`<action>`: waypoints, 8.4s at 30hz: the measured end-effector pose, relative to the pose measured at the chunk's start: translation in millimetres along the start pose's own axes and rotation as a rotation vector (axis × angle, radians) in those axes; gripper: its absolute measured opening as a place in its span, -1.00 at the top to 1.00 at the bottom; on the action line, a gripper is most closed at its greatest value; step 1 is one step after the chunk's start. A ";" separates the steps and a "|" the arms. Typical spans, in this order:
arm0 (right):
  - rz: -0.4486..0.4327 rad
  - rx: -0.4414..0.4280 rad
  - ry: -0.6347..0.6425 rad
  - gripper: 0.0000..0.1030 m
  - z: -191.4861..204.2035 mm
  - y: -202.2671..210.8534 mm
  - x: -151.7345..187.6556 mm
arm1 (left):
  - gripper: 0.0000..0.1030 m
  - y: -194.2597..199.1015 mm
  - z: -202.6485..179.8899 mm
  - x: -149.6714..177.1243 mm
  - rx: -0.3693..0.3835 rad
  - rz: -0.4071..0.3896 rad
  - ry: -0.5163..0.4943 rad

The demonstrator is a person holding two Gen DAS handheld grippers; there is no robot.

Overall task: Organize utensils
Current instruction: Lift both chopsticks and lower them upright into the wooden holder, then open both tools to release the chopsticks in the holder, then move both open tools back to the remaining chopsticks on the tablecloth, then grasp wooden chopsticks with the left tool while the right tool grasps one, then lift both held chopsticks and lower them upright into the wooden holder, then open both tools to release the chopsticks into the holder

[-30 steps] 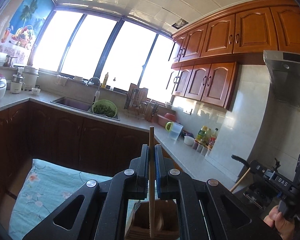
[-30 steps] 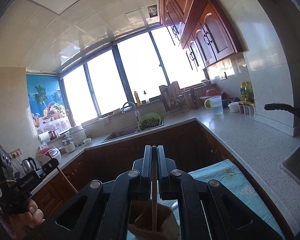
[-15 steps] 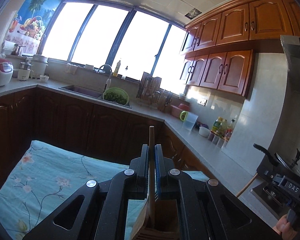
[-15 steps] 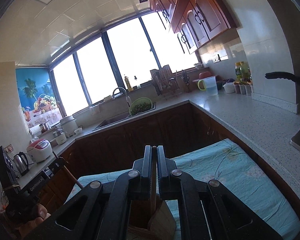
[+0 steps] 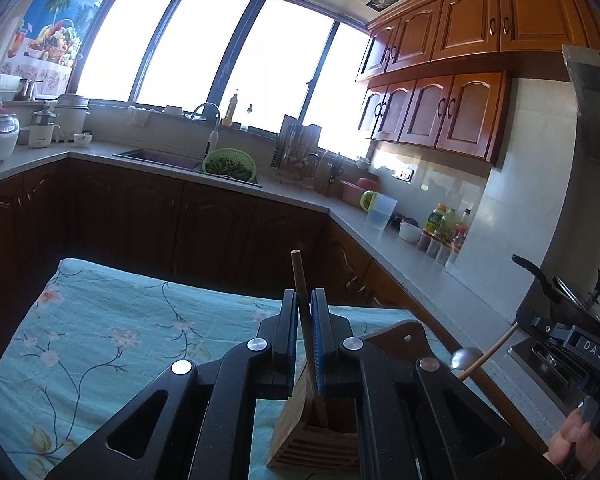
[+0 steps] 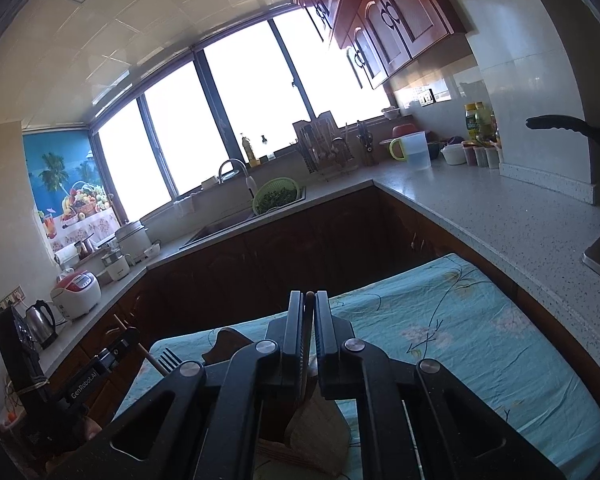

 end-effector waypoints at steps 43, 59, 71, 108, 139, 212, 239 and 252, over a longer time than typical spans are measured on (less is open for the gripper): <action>0.135 -0.046 0.000 -0.61 17.2 154.1 132.1 | -0.75 228.0 72.5 77.2 -0.121 0.307 0.163; 0.221 0.015 0.020 -0.61 3.5 147.3 157.6 | -0.72 220.7 47.4 93.0 -0.161 0.362 -0.007; 0.312 0.062 0.008 -0.27 -15.9 110.3 156.3 | -0.20 148.9 25.3 86.8 -0.142 0.500 -0.095; 0.547 0.200 0.107 0.86 -43.1 8.1 173.6 | 0.90 14.8 3.5 111.6 -0.020 0.620 -0.192; 0.529 0.147 0.050 0.89 -46.7 14.9 174.9 | 0.80 50.6 37.7 98.3 -0.032 0.639 -0.199; 0.033 -0.072 0.105 0.91 48.5 116.3 6.5 | 0.95 198.9 40.0 -50.6 0.111 0.136 -0.057; -0.150 0.012 0.118 0.91 35.8 23.1 -23.7 | 0.95 53.5 0.5 -52.2 0.038 -0.042 0.015; -0.019 0.031 0.065 0.90 10.6 -1.7 11.2 | 0.93 11.2 -9.9 -37.5 0.029 0.078 -0.081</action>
Point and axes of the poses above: each gripper's, at about its wrist camera, not at the fingertips, and y roughly against the way its jaws point, z to its left, x to its underside, the point moved 1 cm from there along -y, roughly the way its jaws point, and after that the axes turned 7 degrees about -x, right-handed, at the moved point
